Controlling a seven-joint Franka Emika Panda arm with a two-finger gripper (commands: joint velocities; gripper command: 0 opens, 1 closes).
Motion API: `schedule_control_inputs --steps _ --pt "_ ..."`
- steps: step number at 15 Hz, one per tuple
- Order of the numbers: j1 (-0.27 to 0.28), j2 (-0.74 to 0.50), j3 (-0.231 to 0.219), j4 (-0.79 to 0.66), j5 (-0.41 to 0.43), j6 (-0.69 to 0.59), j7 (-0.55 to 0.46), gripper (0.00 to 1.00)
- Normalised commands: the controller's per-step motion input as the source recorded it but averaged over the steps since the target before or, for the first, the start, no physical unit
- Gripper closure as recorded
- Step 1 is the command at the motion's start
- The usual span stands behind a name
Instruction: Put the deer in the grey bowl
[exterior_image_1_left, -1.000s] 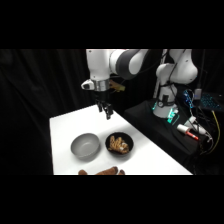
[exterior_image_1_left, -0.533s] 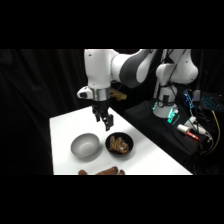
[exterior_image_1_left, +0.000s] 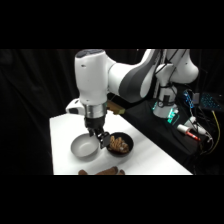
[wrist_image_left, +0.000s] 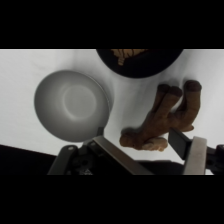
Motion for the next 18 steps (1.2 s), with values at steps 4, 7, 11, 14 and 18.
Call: schedule_control_inputs --steps 4,7,11,14,18 --pt "0.186 0.47 -0.076 0.67 -0.157 -0.1 0.24 0.0" --pt "0.181 0.41 -0.099 0.58 -0.136 -0.14 0.19 0.0" --pt "0.148 0.34 -0.122 0.43 -0.142 -0.07 0.17 0.0" --pt "0.076 0.28 -0.095 0.32 -0.078 -0.03 0.14 0.0" --pt "0.037 0.23 -0.055 0.23 0.002 -0.01 0.11 0.0"
